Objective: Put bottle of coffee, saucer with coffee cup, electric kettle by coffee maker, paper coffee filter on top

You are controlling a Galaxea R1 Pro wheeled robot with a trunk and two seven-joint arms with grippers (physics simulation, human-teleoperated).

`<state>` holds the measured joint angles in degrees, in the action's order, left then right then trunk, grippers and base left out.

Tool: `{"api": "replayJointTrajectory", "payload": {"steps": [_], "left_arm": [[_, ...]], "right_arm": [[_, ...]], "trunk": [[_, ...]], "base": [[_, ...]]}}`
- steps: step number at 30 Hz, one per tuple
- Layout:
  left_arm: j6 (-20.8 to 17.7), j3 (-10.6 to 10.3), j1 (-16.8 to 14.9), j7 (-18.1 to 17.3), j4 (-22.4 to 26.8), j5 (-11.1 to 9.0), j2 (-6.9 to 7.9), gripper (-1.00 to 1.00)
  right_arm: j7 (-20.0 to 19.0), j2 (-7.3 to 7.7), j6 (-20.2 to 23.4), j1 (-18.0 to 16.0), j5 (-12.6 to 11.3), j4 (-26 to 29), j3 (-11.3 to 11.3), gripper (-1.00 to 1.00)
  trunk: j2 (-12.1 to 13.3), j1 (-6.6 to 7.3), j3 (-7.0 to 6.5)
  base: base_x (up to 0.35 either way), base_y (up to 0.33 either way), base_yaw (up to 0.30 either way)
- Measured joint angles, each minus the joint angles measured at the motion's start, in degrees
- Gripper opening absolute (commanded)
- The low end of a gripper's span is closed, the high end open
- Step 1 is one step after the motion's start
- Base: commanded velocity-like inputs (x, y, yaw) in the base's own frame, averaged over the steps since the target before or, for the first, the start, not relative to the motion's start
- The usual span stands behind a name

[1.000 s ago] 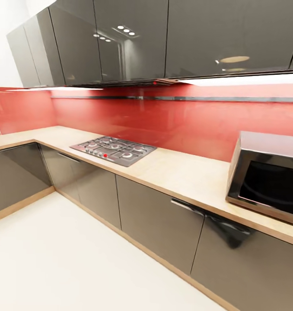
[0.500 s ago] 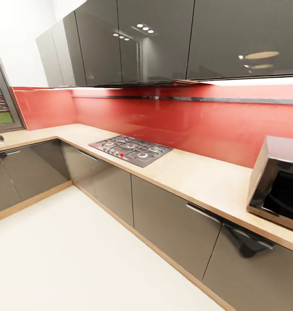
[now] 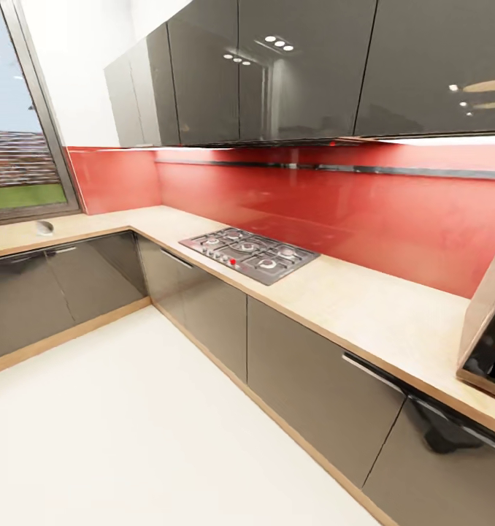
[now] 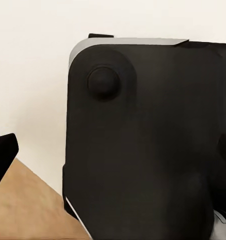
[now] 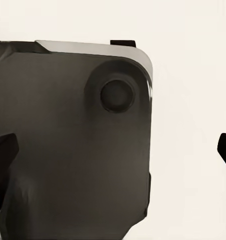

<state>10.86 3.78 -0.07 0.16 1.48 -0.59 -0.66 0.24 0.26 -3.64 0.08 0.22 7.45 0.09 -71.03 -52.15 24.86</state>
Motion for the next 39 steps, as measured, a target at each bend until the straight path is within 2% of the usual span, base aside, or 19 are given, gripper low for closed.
{"api": "replayJointTrajectory", "payload": {"steps": [6, 39], "left_arm": [[0.01, 0.67, -0.01, 0.00, 0.00, 0.02, 0.02, 1.00], [0.10, 0.74, -0.01, 0.00, 0.00, 0.02, 0.24, 1.00]], "right_arm": [[0.00, 0.00, 0.00, 0.00, -0.05, 0.00, 0.04, 1.00], [0.00, 0.00, -0.03, 0.00, -0.05, -0.01, 0.00, 1.00]], "trunk": [[2.41, 1.32, -0.98], [15.65, 8.57, -6.90]], "base": [[0.000, 0.000, 0.273], [0.000, 0.000, 0.270]]}}
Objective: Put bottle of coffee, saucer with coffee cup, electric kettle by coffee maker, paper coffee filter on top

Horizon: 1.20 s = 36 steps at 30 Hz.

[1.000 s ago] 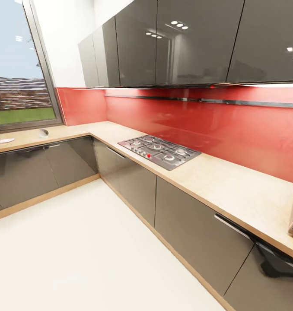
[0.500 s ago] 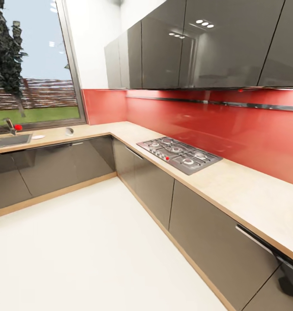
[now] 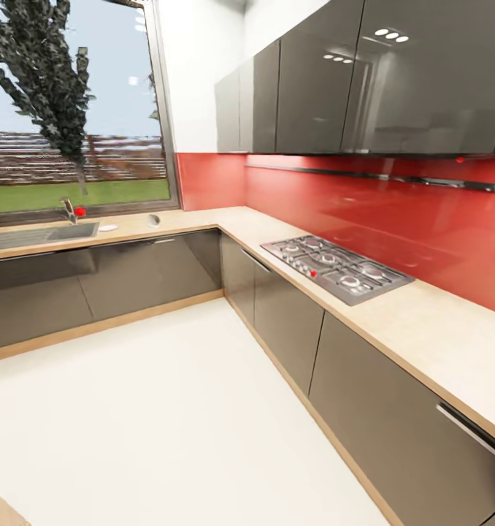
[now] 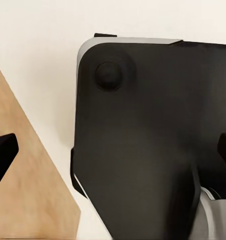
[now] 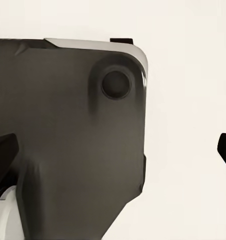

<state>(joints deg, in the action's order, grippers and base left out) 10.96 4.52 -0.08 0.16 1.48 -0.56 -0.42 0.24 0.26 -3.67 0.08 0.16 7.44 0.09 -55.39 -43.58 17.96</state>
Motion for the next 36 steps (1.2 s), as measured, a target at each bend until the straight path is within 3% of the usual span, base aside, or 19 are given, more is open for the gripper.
{"api": "replayJointTrajectory", "payload": {"steps": [23, 36], "left_arm": [[-0.10, 0.14, 0.00, 0.00, 0.01, 0.00, 0.00, 1.00], [-0.09, 0.16, 0.00, 0.00, 0.00, 0.00, 0.00, 1.00]], "right_arm": [[0.00, 0.00, -0.08, 0.00, 0.00, -0.02, 0.00, 1.00], [0.02, 0.00, -0.08, 0.00, 0.01, -0.02, 0.00, 1.00]], "trunk": [[9.24, 5.06, -4.14], [14.46, 7.91, -6.48]], "base": [[0.000, 0.000, 0.015], [0.000, 0.000, 0.171]]}}
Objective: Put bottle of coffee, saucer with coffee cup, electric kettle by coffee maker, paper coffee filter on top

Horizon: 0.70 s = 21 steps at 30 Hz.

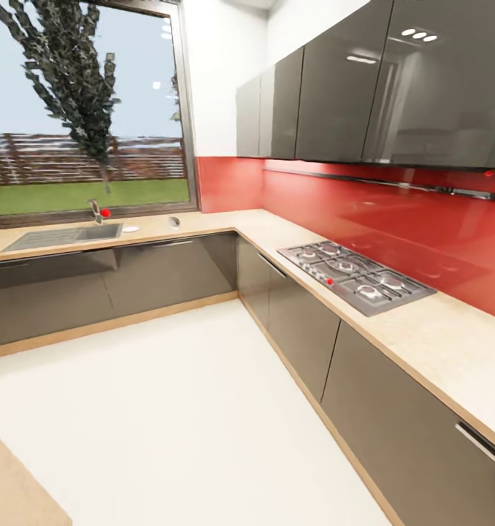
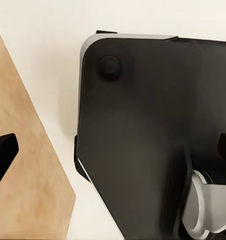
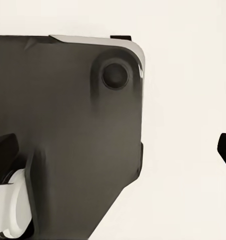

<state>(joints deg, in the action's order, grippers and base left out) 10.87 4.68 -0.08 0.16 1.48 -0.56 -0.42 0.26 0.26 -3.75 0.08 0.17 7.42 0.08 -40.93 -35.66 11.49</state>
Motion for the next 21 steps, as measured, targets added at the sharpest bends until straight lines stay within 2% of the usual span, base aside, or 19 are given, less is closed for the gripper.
{"api": "replayJointTrajectory", "payload": {"steps": [12, 17, 21], "left_arm": [[-0.02, 0.01, 0.00, 0.00, 0.03, 0.00, 0.12, 1.00], [-0.09, 0.09, -0.09, 0.12, 0.05, 0.02, 1.29, 1.00], [-0.08, 0.09, -0.55, 0.11, 0.69, 0.08, 2.18, 1.00]], "right_arm": [[-0.02, 0.13, -0.01, 0.00, 0.01, 0.16, 0.06, 1.00], [-0.02, 0.28, 0.03, 0.00, 0.03, 2.33, 0.05, 1.00], [-0.02, 0.39, 0.03, -0.01, 0.06, 6.13, 0.01, 1.00]], "trunk": [[4.82, 2.64, -2.16], [6.83, 3.74, -3.06], [8.44, 4.62, -3.79]], "base": [[0.000, 0.000, 0.008], [0.000, 0.000, 0.000], [0.000, 0.000, 0.000]]}}
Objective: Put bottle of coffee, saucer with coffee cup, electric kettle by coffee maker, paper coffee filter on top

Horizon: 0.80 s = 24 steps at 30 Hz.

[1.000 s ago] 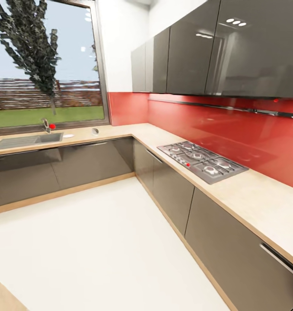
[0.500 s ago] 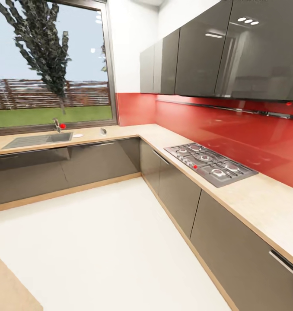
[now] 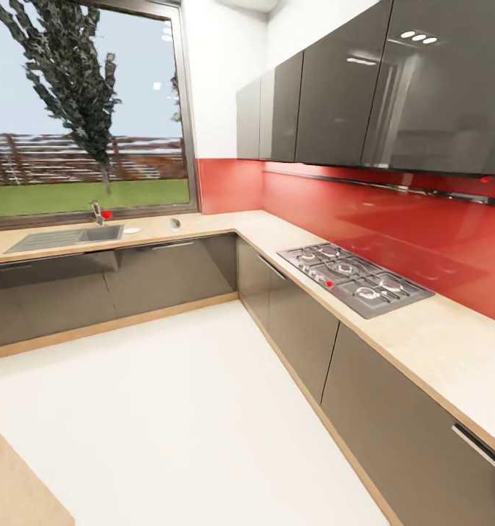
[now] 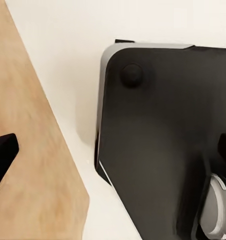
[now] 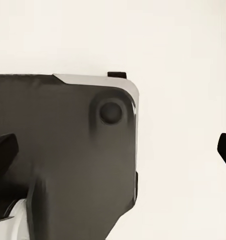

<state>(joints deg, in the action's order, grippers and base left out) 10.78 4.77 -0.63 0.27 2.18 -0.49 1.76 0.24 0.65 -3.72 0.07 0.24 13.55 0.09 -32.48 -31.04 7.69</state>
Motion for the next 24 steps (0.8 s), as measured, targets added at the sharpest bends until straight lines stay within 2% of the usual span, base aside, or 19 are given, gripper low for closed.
{"api": "replayJointTrajectory", "payload": {"steps": [3, 7, 11, 15, 21, 22, 24], "left_arm": [[0.01, -0.02, -0.89, 0.01, 2.25, 0.10, 0.48, 1.00], [-0.07, 0.08, -1.60, 0.01, 8.24, 0.10, 1.00, 1.00], [-0.42, 0.27, -2.35, 0.08, 14.99, 0.02, 0.66, 1.00], [-0.69, 0.42, -4.58, 0.30, 21.39, -0.11, 0.17, 1.00], [-0.73, 0.65, -6.95, 0.41, 23.18, -0.52, 0.30, 1.00], [-0.69, 0.73, -7.00, 0.43, 23.23, -1.74, 0.79, 1.00], [-0.68, 0.67, -6.82, 0.44, 23.19, -2.79, 1.18, 1.00]], "right_arm": [[0.00, 0.76, -0.03, -0.01, 0.01, 3.95, 0.05, 1.00], [0.00, 1.66, -0.05, 0.00, -0.02, 10.64, 0.10, 1.00], [0.00, 1.86, -0.05, 0.00, -0.06, 16.59, 0.14, 1.00], [0.00, 1.90, -0.06, 0.00, -0.12, 21.38, 0.17, 1.00], [-0.04, 1.93, -0.06, 0.01, 0.00, 22.32, 0.19, 1.00], [-0.07, 2.02, -0.04, 0.01, 0.05, 22.26, 0.20, 1.00], [-0.05, 2.06, 0.00, 0.01, 0.12, 22.01, 0.21, 1.00]], "trunk": [[1.21, 0.66, -0.55], [2.82, 1.54, -1.26], [4.43, 2.42, -1.99], [6.04, 3.30, -2.72], [8.45, 4.63, -3.79], [8.85, 4.85, -3.97], [9.66, 5.29, -4.33]], "base": [[0.000, 0.000, 0.000], [0.000, 0.000, 0.000], [0.000, 0.000, 0.000], [0.000, 0.000, 0.000], [0.000, 0.000, 0.000], [0.000, 0.000, 0.000], [0.000, 0.000, 0.000]]}}
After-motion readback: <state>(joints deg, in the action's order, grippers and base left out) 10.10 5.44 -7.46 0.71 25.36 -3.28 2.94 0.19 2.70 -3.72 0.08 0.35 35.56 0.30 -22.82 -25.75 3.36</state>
